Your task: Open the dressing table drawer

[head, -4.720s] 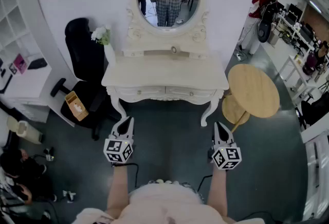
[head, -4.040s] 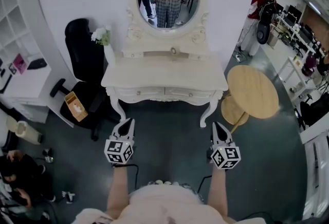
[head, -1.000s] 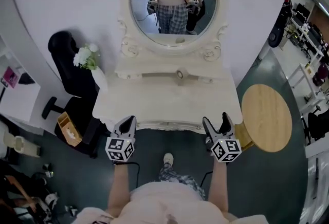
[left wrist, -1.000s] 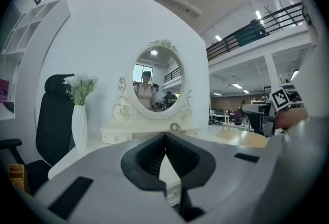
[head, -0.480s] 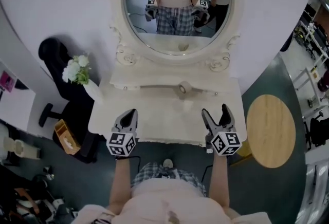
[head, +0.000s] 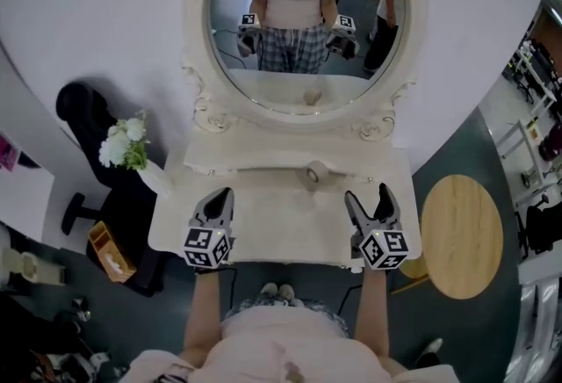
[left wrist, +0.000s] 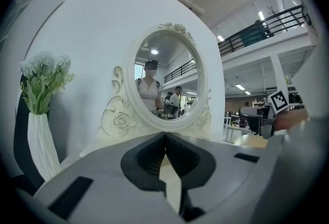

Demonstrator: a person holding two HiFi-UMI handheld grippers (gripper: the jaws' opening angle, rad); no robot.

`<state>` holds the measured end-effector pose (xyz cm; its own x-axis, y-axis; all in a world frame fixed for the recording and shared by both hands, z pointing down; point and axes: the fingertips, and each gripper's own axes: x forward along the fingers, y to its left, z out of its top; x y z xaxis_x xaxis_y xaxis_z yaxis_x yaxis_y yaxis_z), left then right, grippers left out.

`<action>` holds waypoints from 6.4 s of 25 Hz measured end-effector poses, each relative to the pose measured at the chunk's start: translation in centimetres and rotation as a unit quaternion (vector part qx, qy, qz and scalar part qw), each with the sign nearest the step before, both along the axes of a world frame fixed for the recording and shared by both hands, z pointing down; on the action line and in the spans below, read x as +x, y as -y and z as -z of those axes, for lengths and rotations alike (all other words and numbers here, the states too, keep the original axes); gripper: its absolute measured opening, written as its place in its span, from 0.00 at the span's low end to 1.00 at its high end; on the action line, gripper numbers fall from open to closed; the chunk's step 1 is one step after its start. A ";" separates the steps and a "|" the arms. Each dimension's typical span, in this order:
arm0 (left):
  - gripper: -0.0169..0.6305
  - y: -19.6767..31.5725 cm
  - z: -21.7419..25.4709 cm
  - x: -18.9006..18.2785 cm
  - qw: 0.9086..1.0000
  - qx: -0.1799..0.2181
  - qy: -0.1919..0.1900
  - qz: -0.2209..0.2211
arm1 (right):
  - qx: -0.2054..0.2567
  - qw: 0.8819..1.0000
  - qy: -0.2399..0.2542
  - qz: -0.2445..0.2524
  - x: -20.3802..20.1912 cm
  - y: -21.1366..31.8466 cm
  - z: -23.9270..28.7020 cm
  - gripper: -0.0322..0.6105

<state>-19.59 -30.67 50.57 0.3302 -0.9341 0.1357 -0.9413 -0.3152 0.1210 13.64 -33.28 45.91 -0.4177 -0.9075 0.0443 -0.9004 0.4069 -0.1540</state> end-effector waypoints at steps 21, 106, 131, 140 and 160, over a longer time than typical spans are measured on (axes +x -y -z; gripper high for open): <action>0.07 5.4 -5.5 3.7 0.996 -0.073 -0.003 -0.047 | -0.089 0.995 -0.012 -0.042 3.6 4.8 -7.8 0.71; 0.07 2.7 -8.6 8.1 0.992 -0.104 0.001 -0.077 | -0.248 0.961 -0.042 -0.112 11.2 3.9 -22.0 0.43; 0.07 2.3 -1.3 3.8 0.999 -0.027 -0.014 -0.042 | -0.064 0.992 -0.028 -0.104 9.2 0.5 -4.6 0.43; 0.07 3.0 0.7 2.1 1.000 0.002 -0.017 -0.017 | -0.014 0.994 -0.049 -0.096 8.3 0.9 -1.0 0.16; 0.07 4.1 1.6 1.9 1.000 0.013 -0.015 -0.011 | 0.010 0.994 -0.084 -0.074 7.0 1.9 0.3 0.07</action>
